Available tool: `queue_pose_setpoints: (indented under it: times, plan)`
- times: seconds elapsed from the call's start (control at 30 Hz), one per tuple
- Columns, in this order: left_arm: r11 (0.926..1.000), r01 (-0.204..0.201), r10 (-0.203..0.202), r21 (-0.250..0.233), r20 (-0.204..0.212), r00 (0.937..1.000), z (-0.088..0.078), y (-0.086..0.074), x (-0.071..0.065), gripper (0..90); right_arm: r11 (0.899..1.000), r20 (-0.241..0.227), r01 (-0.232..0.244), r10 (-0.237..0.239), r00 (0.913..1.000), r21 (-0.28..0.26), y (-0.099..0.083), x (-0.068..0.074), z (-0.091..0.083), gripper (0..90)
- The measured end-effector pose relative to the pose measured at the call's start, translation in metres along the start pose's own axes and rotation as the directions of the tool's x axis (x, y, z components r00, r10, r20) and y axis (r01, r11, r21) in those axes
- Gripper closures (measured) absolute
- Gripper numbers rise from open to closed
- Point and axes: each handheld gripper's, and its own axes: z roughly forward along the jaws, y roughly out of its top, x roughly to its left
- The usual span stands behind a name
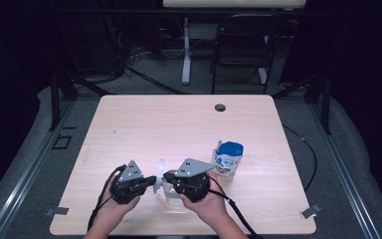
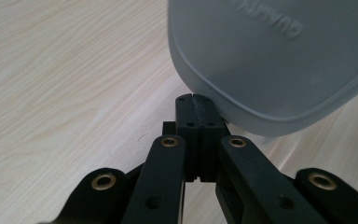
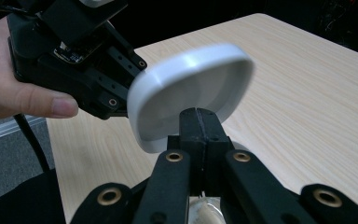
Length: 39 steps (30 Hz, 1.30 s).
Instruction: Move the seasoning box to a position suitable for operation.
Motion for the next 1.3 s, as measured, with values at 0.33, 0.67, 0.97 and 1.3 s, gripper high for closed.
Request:
queue_pose_setpoints:
  times: [0.33,0.67,0.97,1.3]
  plan:
    - [0.9995,0.032,-0.032,-0.009,-0.002,0.9995,-0.002,-0.002,0.004,90.0,1.000,-0.002,0.004,-0.004,1.0000,0.005,-0.001,0.002,0.001,90.0]
    - [0.9974,0.070,-0.070,-0.017,-0.003,0.9975,-0.005,-0.005,0.009,89.3,1.000,0.000,0.006,-0.006,1.0000,0.005,-0.001,0.002,0.000,90.0]
    - [0.9909,0.126,-0.127,-0.048,-0.010,0.9919,-0.012,-0.010,0.020,79.3,0.999,0.022,0.042,-0.042,0.9989,0.022,0.001,0.003,-0.003,87.1]
    - [0.9867,0.152,-0.154,-0.059,-0.041,0.9872,-0.018,-0.016,0.029,69.6,0.995,0.074,0.091,-0.095,0.9928,0.050,0.006,0.002,-0.015,81.5]
